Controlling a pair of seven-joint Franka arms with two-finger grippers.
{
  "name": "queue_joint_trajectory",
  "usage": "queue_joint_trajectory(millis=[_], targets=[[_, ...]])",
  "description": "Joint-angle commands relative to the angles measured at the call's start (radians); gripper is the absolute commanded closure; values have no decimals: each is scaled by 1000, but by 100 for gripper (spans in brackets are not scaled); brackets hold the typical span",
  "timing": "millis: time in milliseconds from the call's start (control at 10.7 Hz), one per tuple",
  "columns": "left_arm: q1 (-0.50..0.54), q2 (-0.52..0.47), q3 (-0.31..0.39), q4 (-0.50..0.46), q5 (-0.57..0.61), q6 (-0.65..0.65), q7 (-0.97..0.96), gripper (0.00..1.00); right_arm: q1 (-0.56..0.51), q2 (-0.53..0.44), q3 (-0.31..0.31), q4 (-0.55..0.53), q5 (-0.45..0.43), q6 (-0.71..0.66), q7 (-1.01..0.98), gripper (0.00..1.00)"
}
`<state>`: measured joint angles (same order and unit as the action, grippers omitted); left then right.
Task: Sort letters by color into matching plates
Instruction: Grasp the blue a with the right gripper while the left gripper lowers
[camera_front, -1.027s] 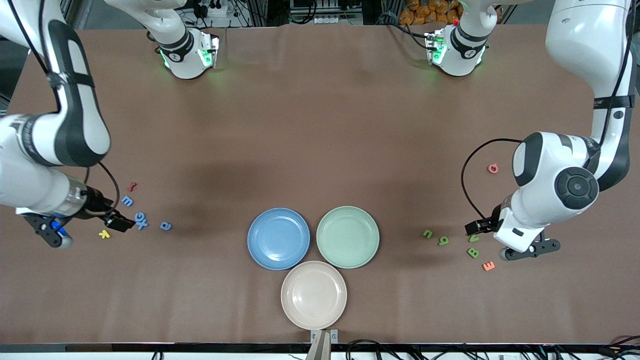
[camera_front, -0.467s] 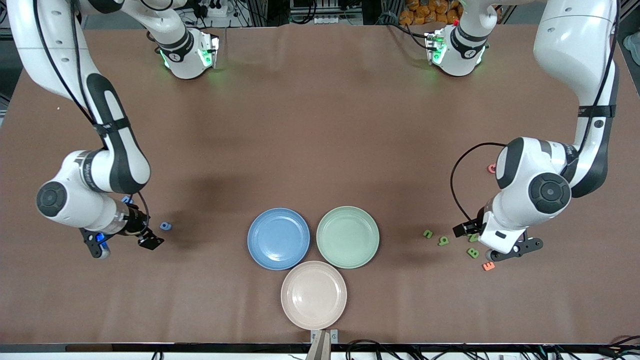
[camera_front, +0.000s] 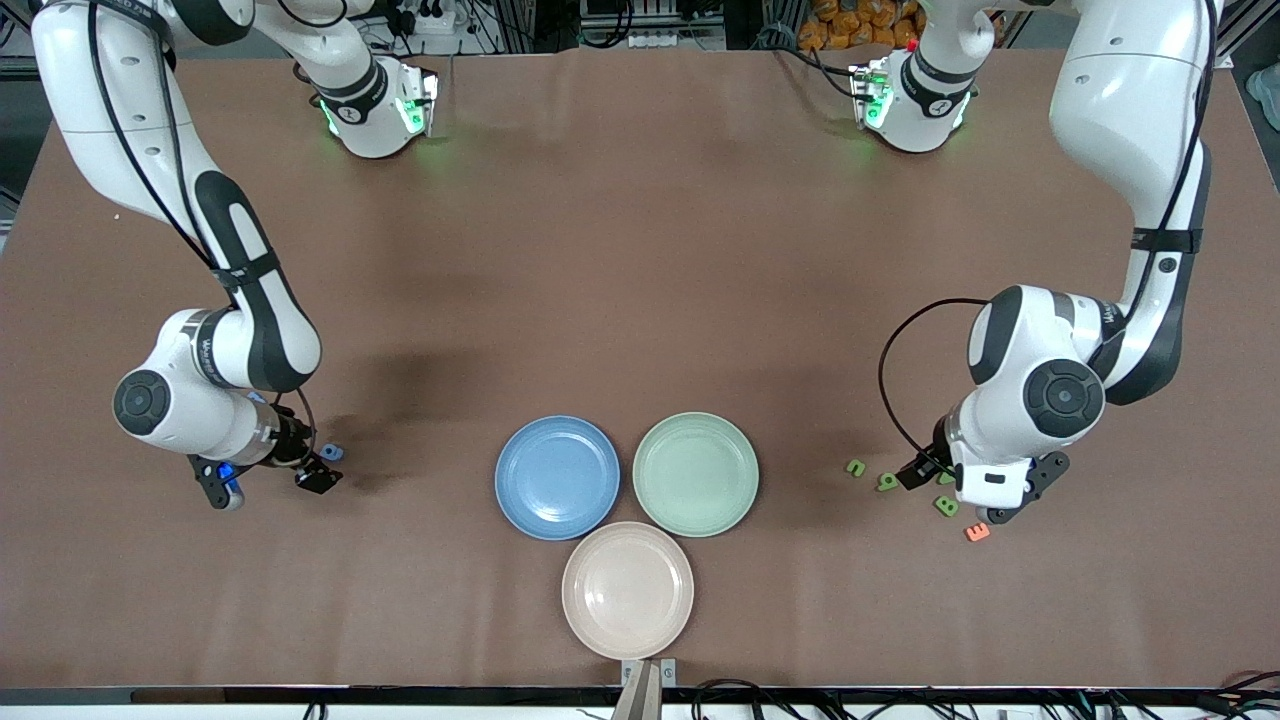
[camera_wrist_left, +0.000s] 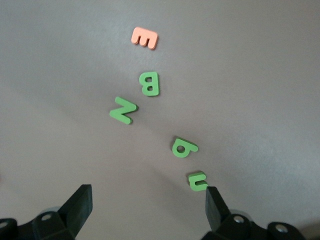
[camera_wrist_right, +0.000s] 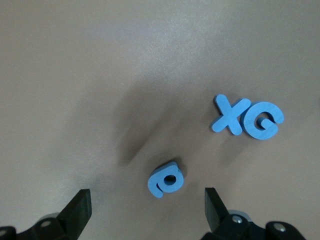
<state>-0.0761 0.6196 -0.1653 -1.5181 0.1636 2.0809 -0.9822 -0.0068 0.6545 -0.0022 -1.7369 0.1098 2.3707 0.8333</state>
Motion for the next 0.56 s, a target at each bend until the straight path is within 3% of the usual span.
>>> queue_joint_trajectory(millis=[0, 187, 373, 467], targets=[[-11, 29, 1, 24, 25, 4, -319, 0, -13, 5, 4, -53, 10, 82, -19, 0], [-7, 61, 1, 50, 21, 36, -528, 0, -22, 5, 4, -75, 10, 110, -46, 0], [10, 77, 1, 52, 14, 129, -703, 0, -21, 5, 5, -78, 10, 110, -49, 18], [19, 86, 1, 52, 2, 163, -772, 0, -21, 5, 4, -81, 10, 110, -49, 33]])
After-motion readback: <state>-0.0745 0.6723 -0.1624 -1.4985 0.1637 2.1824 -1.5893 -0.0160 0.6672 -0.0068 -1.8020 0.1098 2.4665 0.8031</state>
